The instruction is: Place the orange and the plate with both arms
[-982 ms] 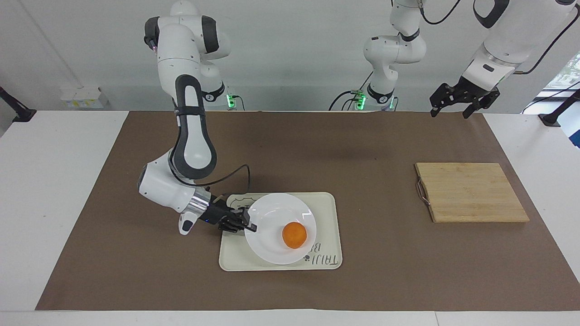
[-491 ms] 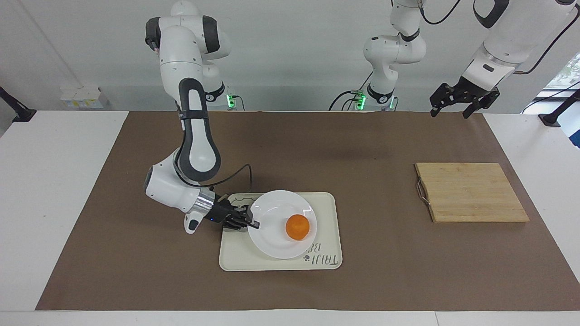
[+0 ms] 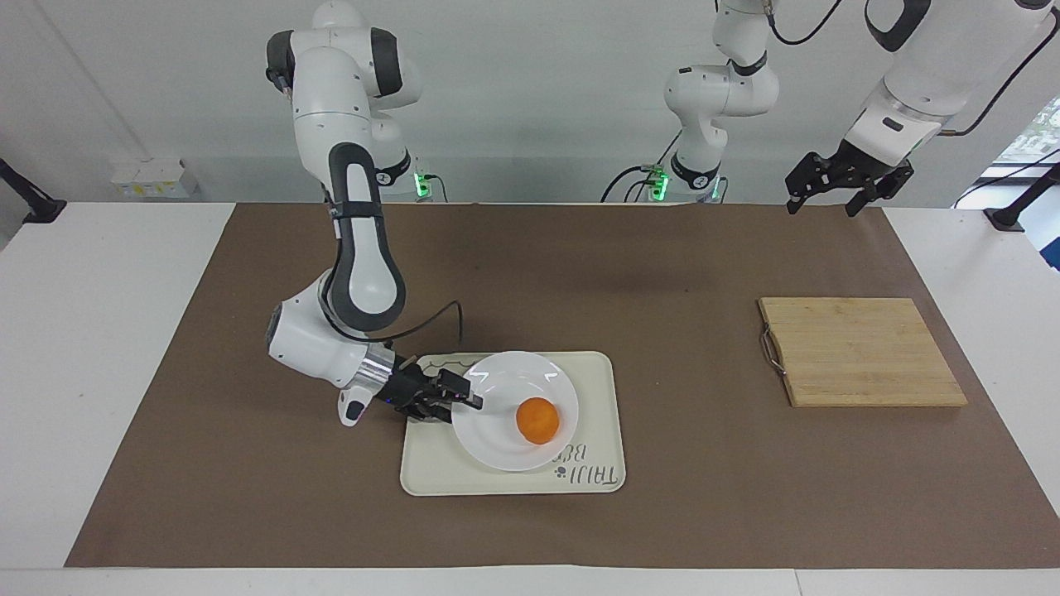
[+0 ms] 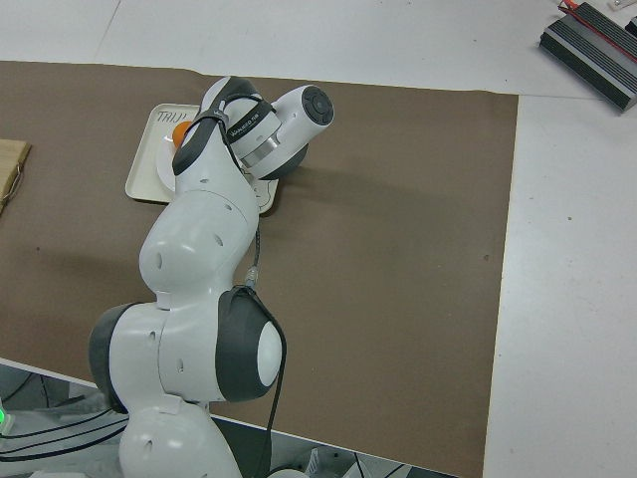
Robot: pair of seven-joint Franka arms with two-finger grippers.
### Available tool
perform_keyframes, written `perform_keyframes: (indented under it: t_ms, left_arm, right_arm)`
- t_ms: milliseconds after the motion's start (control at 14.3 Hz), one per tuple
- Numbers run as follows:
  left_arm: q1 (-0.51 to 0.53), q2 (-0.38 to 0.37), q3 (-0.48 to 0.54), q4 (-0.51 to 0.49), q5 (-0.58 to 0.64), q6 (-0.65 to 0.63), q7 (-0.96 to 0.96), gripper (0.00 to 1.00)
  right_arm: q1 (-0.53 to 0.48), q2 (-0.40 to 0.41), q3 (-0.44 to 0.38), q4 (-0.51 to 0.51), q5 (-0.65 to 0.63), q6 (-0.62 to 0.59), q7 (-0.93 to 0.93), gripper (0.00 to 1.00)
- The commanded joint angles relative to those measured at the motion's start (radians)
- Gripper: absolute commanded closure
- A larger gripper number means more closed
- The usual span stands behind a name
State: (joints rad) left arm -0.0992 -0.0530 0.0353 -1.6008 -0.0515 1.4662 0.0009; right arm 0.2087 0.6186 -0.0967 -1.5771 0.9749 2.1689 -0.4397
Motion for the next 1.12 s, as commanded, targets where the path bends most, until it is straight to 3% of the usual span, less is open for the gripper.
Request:
perform_keyframes:
  t_ms: [0, 281, 561, 1052]
  left_arm:
    - [0.012, 0.007, -0.011, 0.018, 0.018, 0.0, 0.002, 0.0]
    - [0.012, 0.007, -0.011, 0.018, 0.018, 0.002, 0.002, 0.0]
    - [0.012, 0.007, -0.011, 0.018, 0.019, 0.0, 0.002, 0.0]
    - [0.012, 0.007, -0.011, 0.018, 0.018, 0.0, 0.002, 0.0]
  right_arm:
    - [0.0, -0.069, 0.002, -0.011, -0.196, 0.023, 0.12, 0.0]
    - [0.003, -0.12, -0.012, 0.028, -0.512, 0.022, 0.29, 0.0]
    - [-0.017, -0.245, -0.015, 0.023, -0.819, -0.059, 0.398, 0.0]
    - [-0.08, -0.469, -0.044, 0.025, -1.004, -0.331, 0.415, 0.0]
